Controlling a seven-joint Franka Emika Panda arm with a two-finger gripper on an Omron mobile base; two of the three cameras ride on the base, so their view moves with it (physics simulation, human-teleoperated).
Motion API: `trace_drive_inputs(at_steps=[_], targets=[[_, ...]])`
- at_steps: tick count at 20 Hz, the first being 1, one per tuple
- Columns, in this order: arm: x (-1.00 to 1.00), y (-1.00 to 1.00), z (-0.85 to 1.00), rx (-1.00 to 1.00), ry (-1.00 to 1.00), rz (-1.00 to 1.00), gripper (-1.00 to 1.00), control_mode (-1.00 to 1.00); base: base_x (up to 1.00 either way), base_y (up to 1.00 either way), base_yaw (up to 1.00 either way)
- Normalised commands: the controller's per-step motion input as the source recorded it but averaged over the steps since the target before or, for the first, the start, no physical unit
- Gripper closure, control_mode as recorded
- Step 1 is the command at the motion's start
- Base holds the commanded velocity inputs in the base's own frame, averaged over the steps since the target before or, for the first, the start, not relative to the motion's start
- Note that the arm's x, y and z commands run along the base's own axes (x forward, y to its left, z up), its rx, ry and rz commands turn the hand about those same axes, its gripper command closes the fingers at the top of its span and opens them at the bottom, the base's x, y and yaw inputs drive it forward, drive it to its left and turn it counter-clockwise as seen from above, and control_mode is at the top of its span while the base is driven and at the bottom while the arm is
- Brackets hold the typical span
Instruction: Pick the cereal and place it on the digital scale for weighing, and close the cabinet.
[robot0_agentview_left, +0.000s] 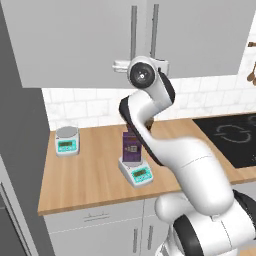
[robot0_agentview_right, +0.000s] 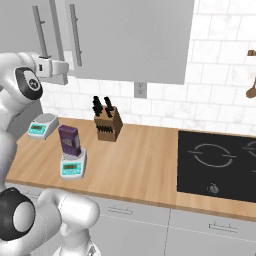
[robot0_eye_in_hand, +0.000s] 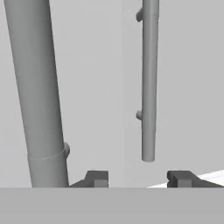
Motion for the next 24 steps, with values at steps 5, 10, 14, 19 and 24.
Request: trace_drive_inputs(at_steps=[5,10,14,19,24], targets=[[0.42,0.00,0.02,0.00,0.01,-0.04,-1.00,-1.00,0.00,0.00,0.00],[0.57,0.00,0.00,0.00,0.00,-0.11,-1.00,-1.00,0.00,0.00,0.00],[0.48,0.04,0.00,0.00,0.00,-0.20,-1.00,-1.00,0.00,0.00,0.00],[0.24,0.04,0.00,0.00,0.00,-0.18,-1.00,-1.00,0.00,0.00,0.00],[0.03,0.00,0.00,0.00,0.00,-0.08,-1.00,-1.00,0.00,0.00,0.00]])
